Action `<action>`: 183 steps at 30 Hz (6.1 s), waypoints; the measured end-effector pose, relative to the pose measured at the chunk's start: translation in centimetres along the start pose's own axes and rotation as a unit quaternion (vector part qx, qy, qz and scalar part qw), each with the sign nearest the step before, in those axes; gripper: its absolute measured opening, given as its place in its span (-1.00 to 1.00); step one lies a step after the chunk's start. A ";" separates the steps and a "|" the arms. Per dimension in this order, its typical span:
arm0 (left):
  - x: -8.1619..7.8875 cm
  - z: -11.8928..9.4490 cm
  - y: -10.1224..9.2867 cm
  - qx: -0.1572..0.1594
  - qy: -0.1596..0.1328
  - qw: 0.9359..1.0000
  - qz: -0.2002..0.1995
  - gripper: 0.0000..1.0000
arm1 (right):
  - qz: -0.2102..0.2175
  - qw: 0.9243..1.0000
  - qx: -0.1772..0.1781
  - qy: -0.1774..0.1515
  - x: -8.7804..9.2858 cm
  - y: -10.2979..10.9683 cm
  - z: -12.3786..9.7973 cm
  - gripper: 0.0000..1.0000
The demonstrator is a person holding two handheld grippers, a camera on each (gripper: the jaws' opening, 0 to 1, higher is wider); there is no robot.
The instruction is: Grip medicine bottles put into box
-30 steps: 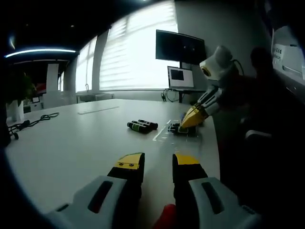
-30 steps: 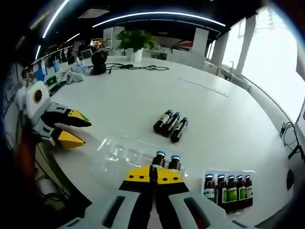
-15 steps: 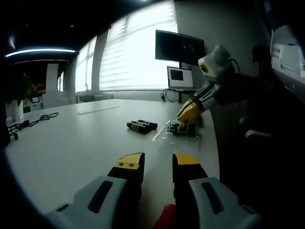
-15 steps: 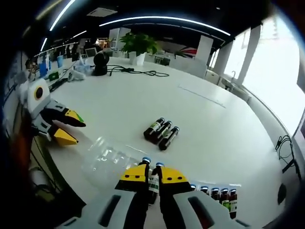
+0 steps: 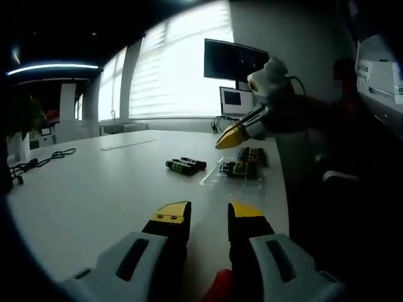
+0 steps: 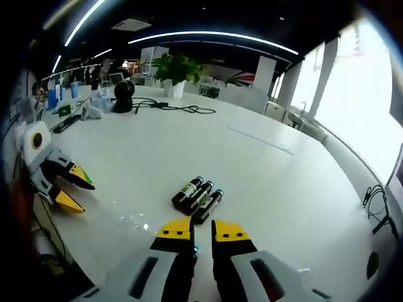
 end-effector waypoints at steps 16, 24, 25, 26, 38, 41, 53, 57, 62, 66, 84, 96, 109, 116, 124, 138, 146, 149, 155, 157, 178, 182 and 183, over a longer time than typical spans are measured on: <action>0.0 0.0 0.0 0.001 -0.001 1.000 -0.001 -0.65 | 0.011 0.999 -0.005 0.030 -1.0 -0.4 5.2 -0.86; 0.0 0.0 -0.1 0.002 -0.002 1.000 -0.002 -0.65 | 0.017 0.998 -0.004 0.053 -0.6 -0.4 6.6 -0.86; 0.0 0.0 -0.1 0.003 -0.002 1.000 -0.003 -0.65 | 0.019 0.998 -0.005 0.054 -0.6 -0.4 6.7 -0.86; 0.0 0.0 0.0 0.003 -0.003 1.000 -0.003 -0.65 | 0.021 0.998 -0.006 0.058 -0.5 -0.4 6.8 -0.85; -0.1 0.1 0.0 0.002 -0.003 1.000 -0.004 -0.65 | 0.035 0.997 -0.004 0.075 -0.1 -0.6 7.4 -0.84; -0.1 0.1 0.0 0.002 -0.003 1.000 -0.004 -0.65 | 0.028 0.996 -0.002 0.084 0.1 -0.4 7.6 -0.85; 0.0 0.0 0.0 0.002 -0.003 1.000 -0.004 -0.65 | 0.019 0.996 0.007 0.084 0.4 -0.5 7.5 -0.86; 0.0 0.0 -0.1 0.002 -0.003 1.000 -0.004 -0.65 | 0.019 0.997 0.008 0.078 0.4 -0.6 7.3 -0.87; 0.0 0.0 -0.1 0.001 -0.002 1.000 -0.003 -0.65 | 0.025 0.997 0.009 0.071 0.2 -0.9 7.0 -0.87; 0.0 0.0 -0.1 0.001 -0.003 1.000 -0.004 -0.65 | 0.028 0.998 0.010 0.062 -0.2 -1.0 6.2 -0.87; 0.0 0.0 0.0 -0.002 -0.001 1.000 -0.003 -0.65 | 0.036 0.999 -0.011 0.031 -0.6 0.4 1.9 -0.87; -0.1 -0.1 0.1 -0.002 -0.003 1.000 -0.004 -0.65 | 0.041 0.998 -0.035 0.041 0.8 2.1 -1.2 -0.87; 0.0 -0.2 0.0 -0.002 -0.004 1.000 -0.003 -0.65 | 0.077 0.994 -0.055 0.056 2.4 4.1 -3.0 -0.87; 0.0 -0.1 0.0 -0.004 -0.001 1.000 -0.001 -0.65 | 0.079 0.993 -0.063 0.056 2.5 5.4 -3.2 -0.87; 0.0 -0.1 0.0 -0.004 -0.003 1.000 -0.003 -0.65 | 0.076 0.994 -0.050 0.056 2.8 5.7 -3.1 -0.86; -0.1 -0.2 0.0 -0.004 -0.003 1.000 -0.002 -0.65 | 0.053 0.997 -0.045 0.045 2.9 5.8 -3.0 -0.81; 0.0 -0.1 0.1 -0.006 0.000 1.000 -0.001 -0.65 | 0.056 0.997 -0.037 0.029 2.1 4.6 -3.6 -0.90; 0.0 -0.1 0.1 -0.006 0.000 1.000 -0.001 -0.65 | 0.045 0.997 -0.052 0.041 2.4 4.9 -3.8 -0.91; 0.0 -0.1 0.1 -0.007 0.001 1.000 -0.002 -0.65 | 0.054 0.995 -0.069 0.046 2.6 5.2 -4.0 -0.91; 0.0 -0.1 0.1 -0.007 0.001 1.000 -0.001 -0.65 | 0.050 0.995 -0.067 0.048 2.6 5.2 -3.9 -0.92; 0.0 -0.1 0.1 -0.006 -0.001 1.000 -0.002 -0.65 | 0.038 0.994 -0.066 0.083 2.3 5.2 -3.3 -1.00; 0.0 -0.1 0.1 -0.006 -0.001 1.000 -0.002 -0.65 | 0.035 0.994 -0.065 0.083 2.3 5.3 -3.2 -1.00; 0.0 -0.1 0.1 -0.006 -0.001 1.000 -0.002 -0.65 | 0.033 0.994 -0.064 0.083 2.3 5.4 -3.2 -1.00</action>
Point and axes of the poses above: the point that each gripper's makers call its tool centre point, and the gripper's own axes: z roughly forward along the fingers, y roughly to its left, x roughly out of its underside, the point moved 7 cm from there along -z, roughly backward along the fingers, and after that the axes turned 10 degrees about x, right-handed, at the moved point
